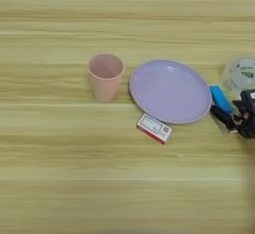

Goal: Move the objects on the table

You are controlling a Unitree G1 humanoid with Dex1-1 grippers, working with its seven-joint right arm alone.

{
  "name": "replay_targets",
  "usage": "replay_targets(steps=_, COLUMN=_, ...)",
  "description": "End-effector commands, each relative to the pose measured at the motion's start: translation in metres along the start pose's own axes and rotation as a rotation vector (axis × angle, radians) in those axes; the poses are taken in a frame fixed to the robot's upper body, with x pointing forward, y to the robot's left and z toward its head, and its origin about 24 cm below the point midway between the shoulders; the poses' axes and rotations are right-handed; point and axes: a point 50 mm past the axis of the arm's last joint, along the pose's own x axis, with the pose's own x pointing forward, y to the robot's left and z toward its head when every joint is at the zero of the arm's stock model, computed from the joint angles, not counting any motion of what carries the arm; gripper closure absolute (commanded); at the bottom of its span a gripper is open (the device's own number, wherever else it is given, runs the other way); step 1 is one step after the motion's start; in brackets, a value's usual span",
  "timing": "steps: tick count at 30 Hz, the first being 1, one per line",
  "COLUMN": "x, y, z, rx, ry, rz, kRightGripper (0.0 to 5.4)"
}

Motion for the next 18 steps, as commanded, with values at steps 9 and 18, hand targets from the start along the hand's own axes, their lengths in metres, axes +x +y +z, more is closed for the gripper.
replay_targets(steps=9, x=-0.0009, y=-0.0059, z=0.0299, rx=-0.082, ry=-0.095, rz=-0.025, kRightGripper=3.31)
replay_targets(steps=18, x=-0.0006, y=-0.006, z=0.0314, rx=-0.081, ry=-0.1, rz=-0.028, kRightGripper=3.99)
